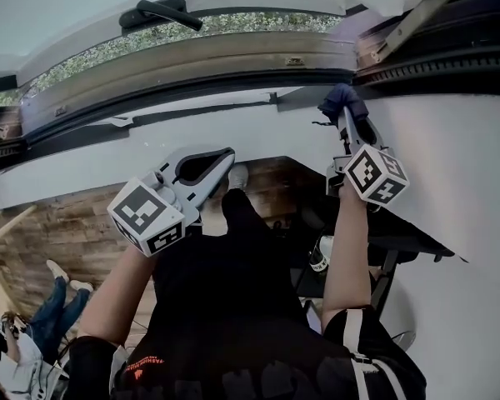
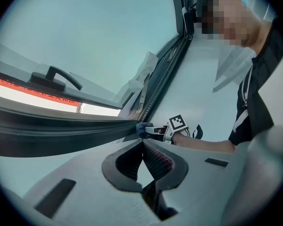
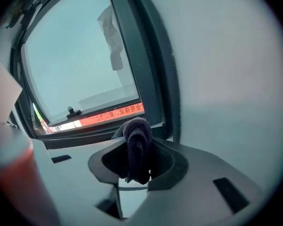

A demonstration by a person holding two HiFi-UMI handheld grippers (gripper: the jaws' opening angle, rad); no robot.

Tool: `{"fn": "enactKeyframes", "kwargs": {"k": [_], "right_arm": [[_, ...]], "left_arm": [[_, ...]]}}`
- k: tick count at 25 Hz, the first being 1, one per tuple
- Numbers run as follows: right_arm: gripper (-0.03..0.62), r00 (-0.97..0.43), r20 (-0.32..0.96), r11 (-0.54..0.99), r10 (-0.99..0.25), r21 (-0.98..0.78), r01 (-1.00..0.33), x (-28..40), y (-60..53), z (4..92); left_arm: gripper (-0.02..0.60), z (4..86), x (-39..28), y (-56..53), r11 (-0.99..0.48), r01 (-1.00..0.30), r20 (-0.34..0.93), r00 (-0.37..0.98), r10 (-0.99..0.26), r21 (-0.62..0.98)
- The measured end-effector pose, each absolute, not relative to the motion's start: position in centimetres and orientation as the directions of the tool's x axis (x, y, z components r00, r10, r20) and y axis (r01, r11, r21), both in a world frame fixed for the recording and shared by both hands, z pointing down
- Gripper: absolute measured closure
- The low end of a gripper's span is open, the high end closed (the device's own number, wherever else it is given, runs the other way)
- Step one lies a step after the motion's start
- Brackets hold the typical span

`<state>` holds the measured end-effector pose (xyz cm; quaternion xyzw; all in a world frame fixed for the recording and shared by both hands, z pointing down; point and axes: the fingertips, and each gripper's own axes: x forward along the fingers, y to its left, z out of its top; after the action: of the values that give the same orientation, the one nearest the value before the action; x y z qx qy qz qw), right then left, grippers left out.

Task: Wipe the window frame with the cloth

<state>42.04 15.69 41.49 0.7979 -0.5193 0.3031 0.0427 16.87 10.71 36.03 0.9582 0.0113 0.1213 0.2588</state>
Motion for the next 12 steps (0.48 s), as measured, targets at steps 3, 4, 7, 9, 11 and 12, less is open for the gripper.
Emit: {"fn": "enactKeyframes", "kwargs": {"k": [3,4,7,9,11,12], "right_arm": [[0.497,0.301,0.530,-0.483,-0.793,-0.245,-0.841,43.0,16.2,41.8],[0.497,0.306,0.533,-0.488,-0.789,-0.241,-0.839,43.2,16.3,42.0],[0.497,0.315,0.549,-0.505,-0.774,-0.236,-0.830,43.6,16.8,42.9],[0.497,0.316,0.544,-0.514,-0.777,-0.258,-0.818,43.8,17.1,43.3],[0.497,0.318,0.531,-0.516,-0.785,-0.277,-0.811,44.0,17.1,43.3],[0.497,0.319,0.526,-0.514,-0.789,-0.280,-0.810,44.0,16.9,43.2]], "left_arm": [[0.563,36.1,17.3,10.7,-0.865,-0.042,0.235,0.968,0.089,0.500],[0.563,36.1,17.4,10.8,-0.864,-0.041,0.234,0.968,0.090,0.502],[0.563,36.1,17.8,10.9,-0.861,-0.037,0.230,0.969,0.093,0.507],[0.563,36.1,18.1,11.1,-0.861,-0.032,0.228,0.969,0.099,0.508],[0.563,36.2,18.1,11.2,-0.861,-0.028,0.229,0.968,0.104,0.507],[0.563,36.2,18.1,11.2,-0.861,-0.027,0.229,0.968,0.104,0.507]]}}
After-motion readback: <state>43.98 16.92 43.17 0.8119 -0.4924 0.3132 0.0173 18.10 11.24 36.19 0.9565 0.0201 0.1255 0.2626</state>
